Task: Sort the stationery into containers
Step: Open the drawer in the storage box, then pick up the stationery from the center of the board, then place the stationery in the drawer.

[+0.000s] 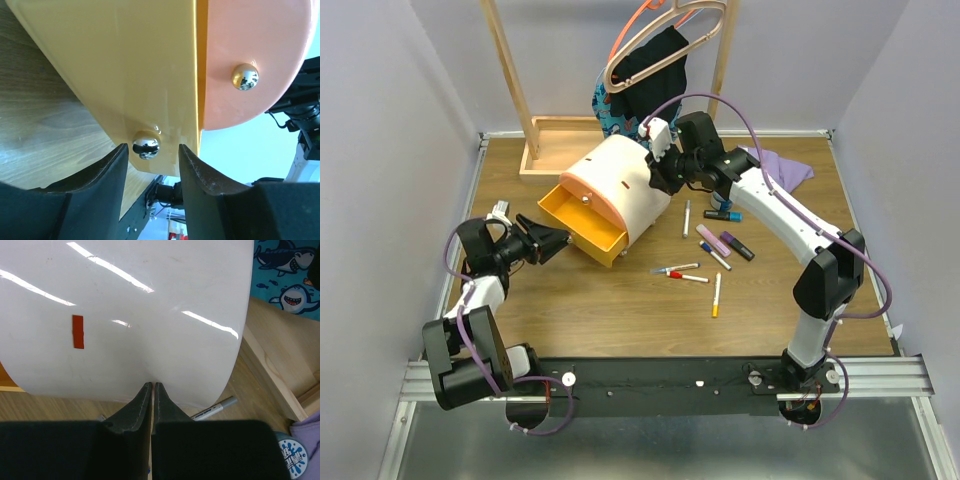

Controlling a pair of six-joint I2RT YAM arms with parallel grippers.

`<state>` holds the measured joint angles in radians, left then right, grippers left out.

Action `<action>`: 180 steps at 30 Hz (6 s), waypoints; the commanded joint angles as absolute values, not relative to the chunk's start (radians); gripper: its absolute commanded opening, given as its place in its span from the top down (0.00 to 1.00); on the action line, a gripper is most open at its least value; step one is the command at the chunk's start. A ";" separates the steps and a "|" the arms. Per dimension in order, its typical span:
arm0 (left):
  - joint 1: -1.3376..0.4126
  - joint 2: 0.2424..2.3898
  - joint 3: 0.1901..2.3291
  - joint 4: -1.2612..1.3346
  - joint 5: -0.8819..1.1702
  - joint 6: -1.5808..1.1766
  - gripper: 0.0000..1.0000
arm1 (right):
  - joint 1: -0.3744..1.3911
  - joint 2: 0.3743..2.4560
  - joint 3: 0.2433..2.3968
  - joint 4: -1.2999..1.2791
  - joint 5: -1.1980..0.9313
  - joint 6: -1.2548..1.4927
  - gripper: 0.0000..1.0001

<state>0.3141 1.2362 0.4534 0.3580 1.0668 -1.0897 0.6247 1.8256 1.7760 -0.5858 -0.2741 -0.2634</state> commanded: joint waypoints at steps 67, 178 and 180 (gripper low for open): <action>0.337 1.154 1.170 -0.453 0.700 -0.149 0.15 | 0.043 1.942 1.328 0.003 -0.607 -0.278 0.19; 0.382 0.828 0.747 -0.192 0.594 -0.502 0.16 | 0.979 1.980 2.077 -0.663 -0.054 -0.376 0.89; 0.382 0.830 0.744 -0.183 0.597 -0.505 0.16 | 0.980 1.986 2.075 -0.664 -0.058 -0.374 0.88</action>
<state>0.3729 0.8452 0.7536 -0.2173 0.5911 -0.4946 0.9802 1.9728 2.0449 -0.7025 -0.1139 -0.3645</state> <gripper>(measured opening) 0.841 0.726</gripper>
